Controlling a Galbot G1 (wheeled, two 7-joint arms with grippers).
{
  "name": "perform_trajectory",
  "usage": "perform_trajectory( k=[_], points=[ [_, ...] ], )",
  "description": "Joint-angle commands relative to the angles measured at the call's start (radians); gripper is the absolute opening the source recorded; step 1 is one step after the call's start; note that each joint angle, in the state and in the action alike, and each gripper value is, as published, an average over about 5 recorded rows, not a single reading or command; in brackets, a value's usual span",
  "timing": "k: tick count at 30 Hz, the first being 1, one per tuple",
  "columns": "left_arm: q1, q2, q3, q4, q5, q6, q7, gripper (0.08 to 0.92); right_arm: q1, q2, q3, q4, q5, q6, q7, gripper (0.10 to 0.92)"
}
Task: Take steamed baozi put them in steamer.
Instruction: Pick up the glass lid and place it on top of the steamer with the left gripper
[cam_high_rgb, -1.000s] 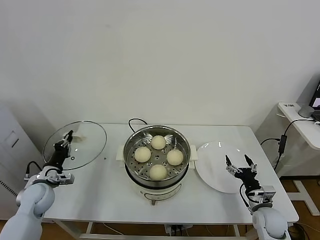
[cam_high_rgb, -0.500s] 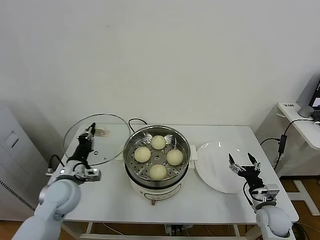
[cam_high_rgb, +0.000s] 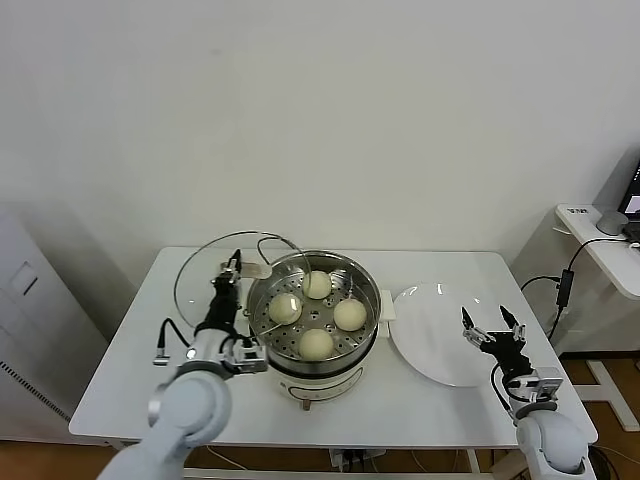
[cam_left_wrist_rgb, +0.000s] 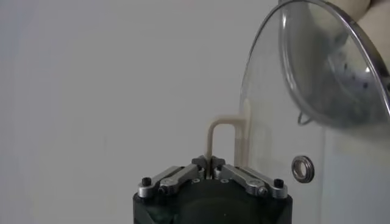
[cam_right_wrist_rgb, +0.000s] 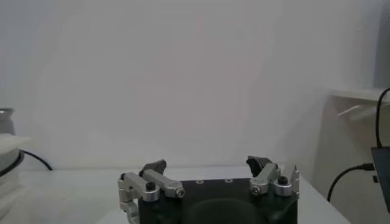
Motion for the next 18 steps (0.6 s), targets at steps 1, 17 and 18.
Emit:
perform_trajectory(
  k=[1,17,18],
  points=[
    [-0.024,-0.131,0.12,0.0,0.167,0.099,0.069,0.105,-0.002,0.001,0.003,-0.002,0.0,0.002,-0.002,0.823],
    [0.009,-0.246,0.135,0.076,0.298,0.088,0.077,0.105,-0.012,0.009,0.008,-0.007,0.001,0.004,-0.009,0.823],
    [0.008,-0.253,0.136,0.083,0.301,0.087,0.076,0.105,-0.013,0.01,0.008,-0.007,0.001,0.005,-0.009,0.823]
  ],
)
